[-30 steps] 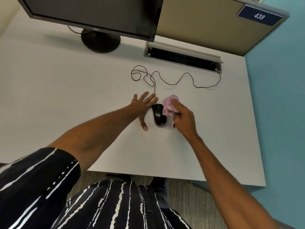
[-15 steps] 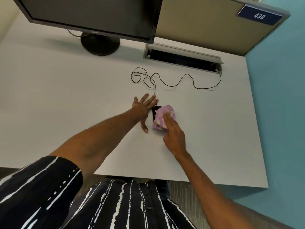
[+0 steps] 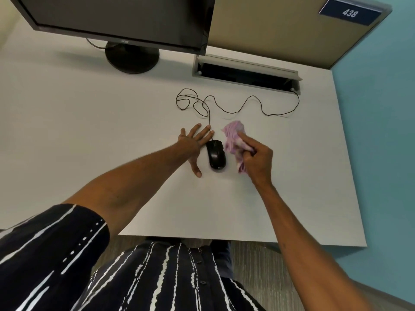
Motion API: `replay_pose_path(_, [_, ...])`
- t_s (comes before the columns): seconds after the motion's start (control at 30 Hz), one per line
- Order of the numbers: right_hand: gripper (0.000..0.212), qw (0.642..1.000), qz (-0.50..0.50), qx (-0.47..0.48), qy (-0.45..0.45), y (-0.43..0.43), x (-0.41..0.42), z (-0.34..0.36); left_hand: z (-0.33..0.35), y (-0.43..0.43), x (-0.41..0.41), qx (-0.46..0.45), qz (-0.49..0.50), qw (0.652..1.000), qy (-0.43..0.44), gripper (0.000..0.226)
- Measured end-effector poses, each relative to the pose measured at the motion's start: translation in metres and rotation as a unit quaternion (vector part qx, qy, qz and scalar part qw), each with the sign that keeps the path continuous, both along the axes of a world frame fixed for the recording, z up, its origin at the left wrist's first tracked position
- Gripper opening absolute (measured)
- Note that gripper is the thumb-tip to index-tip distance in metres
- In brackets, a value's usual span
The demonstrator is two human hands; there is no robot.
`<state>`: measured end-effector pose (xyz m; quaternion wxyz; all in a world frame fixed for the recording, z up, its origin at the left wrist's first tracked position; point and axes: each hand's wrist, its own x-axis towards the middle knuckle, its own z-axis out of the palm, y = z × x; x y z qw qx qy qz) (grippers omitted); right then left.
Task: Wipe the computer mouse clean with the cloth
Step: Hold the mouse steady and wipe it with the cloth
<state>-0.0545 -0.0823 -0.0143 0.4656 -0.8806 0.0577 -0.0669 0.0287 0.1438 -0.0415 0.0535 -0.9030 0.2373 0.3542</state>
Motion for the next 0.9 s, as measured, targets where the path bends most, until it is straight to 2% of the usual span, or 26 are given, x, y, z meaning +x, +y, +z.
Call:
replay_pose_path(0.1, [0.069, 0.989, 0.05, -0.124, 0.066, 0.019, 0.026, 0.011, -0.003, 0.001, 0.002, -0.006, 0.0, 1.0, 0.004, 0.176])
replay_pose_path(0.2, [0.059, 0.951, 0.163, -0.237, 0.112, 0.039, 0.027, 0.0, -0.007, 0.004, 0.003, -0.014, -0.004, 1.0, 0.007, 0.171])
replay_pose_path(0.27, [0.055, 0.935, 0.214, -0.267, 0.095, 0.047, 0.013, -0.013, -0.008, 0.008, 0.003, -0.019, -0.009, 1.0, 0.003, 0.17])
replay_pose_path(0.33, [0.055, 0.932, 0.224, -0.281, 0.034, 0.05, -0.004, -0.022, -0.011, 0.014, 0.004, -0.037, -0.013, 0.999, -0.004, 0.17])
replay_pose_path(0.47, [0.059, 0.932, 0.227, -0.282, -0.031, 0.046, -0.031, -0.028, -0.011, 0.014, 0.005, -0.038, -0.024, 0.999, -0.014, 0.171])
replay_pose_path(0.73, [0.056, 0.933, 0.26, -0.243, -0.05, 0.038, -0.065, -0.033, -0.01, 0.014, -0.002, -0.024, -0.043, 0.996, -0.071, 0.168])
replay_pose_path(0.8, [0.049, 0.948, 0.25, -0.195, -0.041, 0.034, -0.074, -0.034, -0.009, 0.012, -0.002, -0.022, -0.039, 0.996, -0.072, 0.169])
replay_pose_path(0.9, [0.053, 0.986, 0.153, -0.069, -0.006, 0.027, -0.079, -0.024, -0.009, 0.013, -0.001, -0.034, -0.029, 0.998, -0.054, 0.171])
